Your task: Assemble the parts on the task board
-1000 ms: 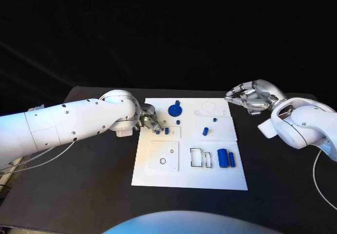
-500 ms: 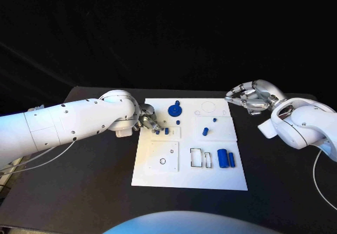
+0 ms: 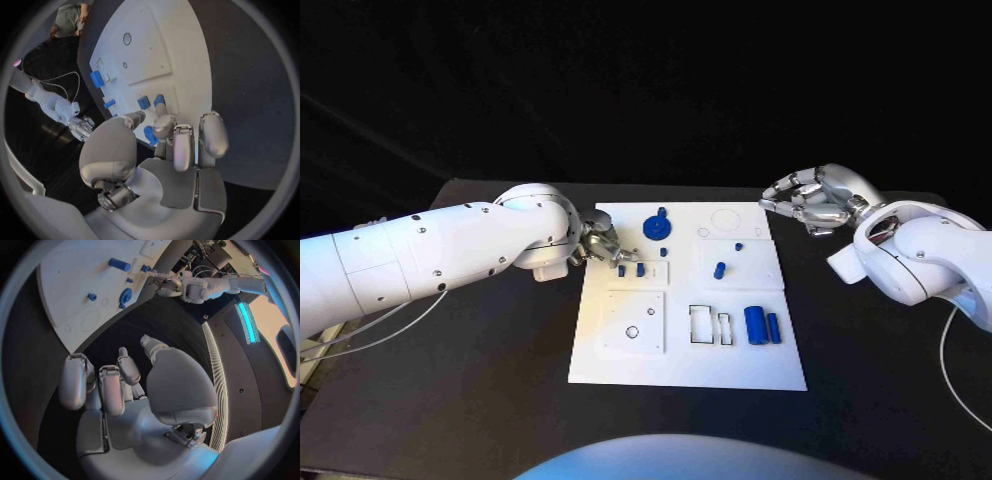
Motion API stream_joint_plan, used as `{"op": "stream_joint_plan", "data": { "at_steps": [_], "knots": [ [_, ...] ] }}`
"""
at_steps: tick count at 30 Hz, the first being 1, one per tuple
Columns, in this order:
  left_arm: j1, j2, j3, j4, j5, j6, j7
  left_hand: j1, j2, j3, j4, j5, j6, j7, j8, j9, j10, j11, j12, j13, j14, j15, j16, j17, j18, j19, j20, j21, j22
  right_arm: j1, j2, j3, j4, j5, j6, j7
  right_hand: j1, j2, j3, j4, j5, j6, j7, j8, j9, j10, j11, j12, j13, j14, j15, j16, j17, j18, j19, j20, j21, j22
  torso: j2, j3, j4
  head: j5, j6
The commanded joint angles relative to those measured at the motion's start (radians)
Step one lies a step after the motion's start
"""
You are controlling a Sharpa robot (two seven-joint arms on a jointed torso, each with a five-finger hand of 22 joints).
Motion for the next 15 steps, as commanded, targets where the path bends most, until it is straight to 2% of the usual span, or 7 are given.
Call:
{"op": "stream_joint_plan", "data": {
  "at_steps": [1,5,8,9,11,13,15],
  "knots": [
    [0.003,-0.006,0.008,0.009,0.020,-0.071,0.031,-0.013,0.002,-0.011,0.001,-0.006,-0.010,0.000,-0.005,0.002,-0.010,0.001,-0.009,-0.007,0.077,-0.004,-0.008,0.158,-0.016,0.002,-0.002,-0.007,-0.002,0.000,0.000,0.000,-0.001,0.000,-0.003,0.005,-0.001,0.009,-0.001,0.008,0.006,-0.007,-0.001,0.006,0.001,-0.009,0.000,-0.006,-0.001,0.056,-0.005,-0.005,0.071,0.020,-0.008,-0.001,-0.003,0.053,-0.001,0.0003,0.0011,-0.002,0.000],
    [0.009,-0.012,0.015,0.013,0.062,-0.152,0.076,-0.016,0.006,-0.029,0.000,-0.003,-0.042,0.009,-0.020,0.001,-0.046,0.009,-0.044,-0.061,0.063,0.001,-0.034,0.107,-0.005,-0.030,0.002,-0.038,-0.059,0.000,0.001,0.000,-0.001,0.000,-0.003,0.005,-0.001,0.009,-0.001,0.008,0.006,-0.007,-0.001,0.006,0.001,-0.009,0.000,-0.006,-0.001,0.056,-0.005,-0.005,0.071,0.020,-0.008,-0.001,-0.003,0.053,-0.001,0.0007,0.0009,-0.004,0.002],
    [0.012,-0.012,0.018,0.013,0.081,-0.234,0.139,0.049,-0.002,-0.048,-0.002,0.002,-0.116,0.046,-0.073,-0.021,-0.168,0.043,-0.155,-0.222,0.020,0.029,-0.110,-0.022,0.027,-0.134,0.025,-0.150,-0.235,0.000,0.001,0.000,-0.001,0.000,-0.004,0.005,-0.001,0.009,-0.001,0.008,0.006,-0.007,-0.001,0.006,0.001,-0.009,0.000,-0.006,-0.001,0.056,-0.005,-0.005,0.071,0.020,-0.008,-0.001,-0.003,0.053,-0.001,0.0010,0.0006,-0.005,0.003],
    [0.012,-0.010,0.018,0.011,0.082,-0.265,0.172,0.105,-0.010,-0.046,-0.002,0.005,-0.145,0.065,-0.094,-0.034,-0.246,0.059,-0.221,-0.317,-0.016,0.044,-0.165,-0.107,0.045,-0.198,0.036,-0.222,-0.341,0.000,0.000,0.000,-0.001,0.000,-0.004,0.005,-0.001,0.009,-0.001,0.008,0.006,-0.007,-0.001,0.006,0.001,-0.009,0.000,-0.006,-0.001,0.056,-0.005,-0.005,0.071,0.020,-0.008,-0.001,-0.003,0.053,-0.001,0.0010,0.0009,-0.007,0.003],
    [0.013,-0.003,0.017,0.006,0.079,-0.309,0.238,0.204,-0.025,-0.048,-0.003,0.007,-0.187,0.095,-0.125,-0.062,-0.315,0.089,-0.258,-0.354,-0.088,0.070,-0.268,-0.249,0.075,-0.304,0.058,-0.363,-0.525,0.000,0.000,0.000,-0.001,0.000,-0.004,0.005,-0.001,0.009,-0.002,0.010,0.006,-0.008,-0.001,0.007,0.000,-0.009,0.000,-0.006,-0.002,0.056,-0.005,-0.007,0.069,0.021,-0.009,-0.001,-0.004,0.053,-0.001,0.0007,0.0022,-0.009,0.005],
    [0.013,0.003,0.014,0.002,0.076,-0.329,0.289,0.284,-0.027,-0.038,-0.010,0.009,-0.203,0.112,-0.149,-0.091,-0.361,0.104,-0.284,-0.374,-0.159,0.084,-0.361,-0.372,0.081,-0.335,0.072,-0.425,-0.578,0.000,-0.001,0.000,-0.001,0.000,-0.004,0.006,-0.001,0.009,-0.002,0.010,0.006,-0.008,-0.001,0.007,0.000,-0.009,0.000,-0.006,-0.002,0.056,-0.005,-0.007,0.069,0.021,-0.009,-0.001,-0.004,0.053,-0.001,0.0004,0.0028,-0.010,0.005],
    [0.012,0.012,0.008,-0.003,0.072,-0.341,0.371,0.404,-0.025,0.011,-0.028,0.010,-0.228,0.146,-0.198,-0.147,-0.454,0.137,-0.357,-0.426,-0.325,0.116,-0.555,-0.587,0.079,-0.381,0.099,-0.512,-0.628,0.000,-0.001,0.000,-0.001,0.000,-0.005,0.006,-0.001,0.009,-0.002,0.010,0.006,-0.008,-0.001,0.008,0.000,-0.009,0.000,-0.006,-0.001,0.056,-0.005,-0.007,0.069,0.021,-0.009,-0.001,-0.004,0.053,-0.001,-0.0001,0.0027,-0.013,0.008]
  ]
}}
